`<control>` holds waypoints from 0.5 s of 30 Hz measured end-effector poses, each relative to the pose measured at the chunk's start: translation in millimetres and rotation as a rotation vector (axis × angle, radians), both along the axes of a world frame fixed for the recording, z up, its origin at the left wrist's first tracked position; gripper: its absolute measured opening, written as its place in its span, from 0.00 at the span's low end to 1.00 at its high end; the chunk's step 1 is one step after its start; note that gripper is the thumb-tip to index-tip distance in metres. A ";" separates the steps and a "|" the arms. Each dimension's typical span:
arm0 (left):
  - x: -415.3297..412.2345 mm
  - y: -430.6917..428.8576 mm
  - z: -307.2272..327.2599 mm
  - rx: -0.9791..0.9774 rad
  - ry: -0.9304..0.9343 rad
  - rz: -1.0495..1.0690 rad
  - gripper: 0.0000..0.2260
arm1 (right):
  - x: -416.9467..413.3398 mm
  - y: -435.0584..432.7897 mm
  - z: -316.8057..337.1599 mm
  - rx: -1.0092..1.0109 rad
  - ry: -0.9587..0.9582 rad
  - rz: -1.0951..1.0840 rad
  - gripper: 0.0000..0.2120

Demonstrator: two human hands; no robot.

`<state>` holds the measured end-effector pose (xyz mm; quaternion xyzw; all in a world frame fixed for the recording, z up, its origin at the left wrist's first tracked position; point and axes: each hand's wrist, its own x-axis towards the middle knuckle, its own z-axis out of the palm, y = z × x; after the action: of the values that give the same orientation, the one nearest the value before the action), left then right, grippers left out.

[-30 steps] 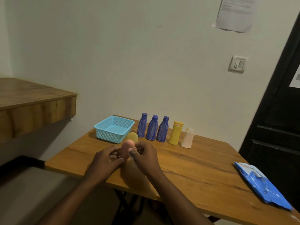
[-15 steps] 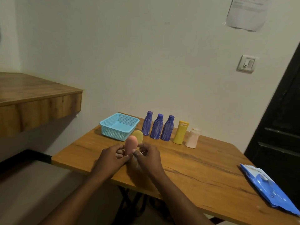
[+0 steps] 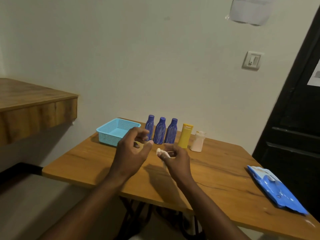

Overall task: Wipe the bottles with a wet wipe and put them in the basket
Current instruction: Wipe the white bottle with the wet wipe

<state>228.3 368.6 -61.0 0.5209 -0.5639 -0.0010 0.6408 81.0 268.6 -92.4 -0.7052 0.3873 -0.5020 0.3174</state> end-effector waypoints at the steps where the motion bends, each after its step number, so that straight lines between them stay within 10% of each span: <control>1: -9.7 -8.6 3.7 0.004 -0.040 -0.011 0.12 | -7.0 -5.0 0.6 -0.001 -0.020 -0.024 0.18; 15: -97.3 -160.9 -26.9 0.399 -0.174 -0.220 0.18 | -110.7 -100.3 -16.3 0.055 -0.185 -0.325 0.04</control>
<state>131.0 207.7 -87.9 0.5707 -0.6592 -0.1372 0.4701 -29.7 168.3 -108.7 -0.5754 0.4789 -0.5983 0.2856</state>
